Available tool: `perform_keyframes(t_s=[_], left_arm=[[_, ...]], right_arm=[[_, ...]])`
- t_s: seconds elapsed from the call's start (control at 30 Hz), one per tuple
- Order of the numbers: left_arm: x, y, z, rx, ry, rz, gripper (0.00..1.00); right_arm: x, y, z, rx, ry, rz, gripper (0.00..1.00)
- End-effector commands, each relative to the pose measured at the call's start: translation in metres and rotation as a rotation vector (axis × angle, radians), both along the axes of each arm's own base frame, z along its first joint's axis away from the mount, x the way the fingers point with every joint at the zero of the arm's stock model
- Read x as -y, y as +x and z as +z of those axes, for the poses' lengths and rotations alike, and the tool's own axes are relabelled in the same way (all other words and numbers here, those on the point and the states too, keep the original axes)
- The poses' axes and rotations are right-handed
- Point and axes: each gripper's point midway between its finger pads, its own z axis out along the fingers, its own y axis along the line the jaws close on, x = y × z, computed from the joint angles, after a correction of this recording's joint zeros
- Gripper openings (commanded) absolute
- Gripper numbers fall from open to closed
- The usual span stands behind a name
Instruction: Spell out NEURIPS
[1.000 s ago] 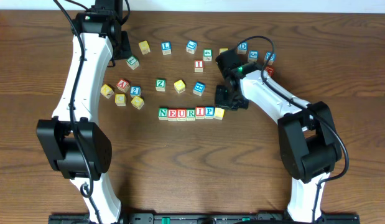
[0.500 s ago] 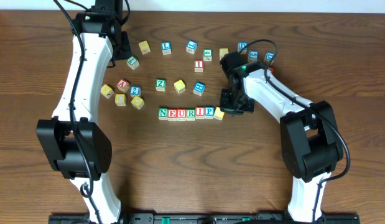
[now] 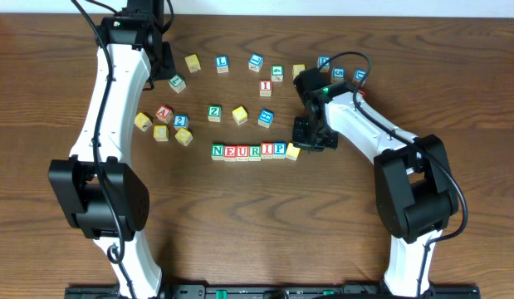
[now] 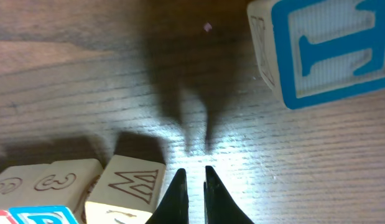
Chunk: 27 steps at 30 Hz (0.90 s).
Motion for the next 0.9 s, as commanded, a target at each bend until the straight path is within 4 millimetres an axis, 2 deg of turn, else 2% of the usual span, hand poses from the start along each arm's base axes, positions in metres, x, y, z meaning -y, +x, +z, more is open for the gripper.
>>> perform_keyframes(t_s=[0.0, 0.4, 0.67, 0.87], left_arm=[[-0.003, -0.001, 0.020, 0.039, 0.007, -0.005, 0.48], [-0.003, -0.001, 0.020, 0.039, 0.007, -0.005, 0.47], [-0.003, -0.001, 0.020, 0.040, 0.007, -0.005, 0.48], [-0.003, -0.001, 0.020, 0.039, 0.007, -0.005, 0.48]], right_arm=[[-0.003, -0.001, -0.001, -0.001, 0.013, -0.002, 0.05], [-0.026, 0.001, 0.000, 0.041, 0.046, 0.092, 0.07], [-0.018, 0.006, 0.001, 0.060, 0.016, 0.101, 0.08], [-0.009, 0.017, 0.015, 0.067, 0.014, 0.110, 0.08]])
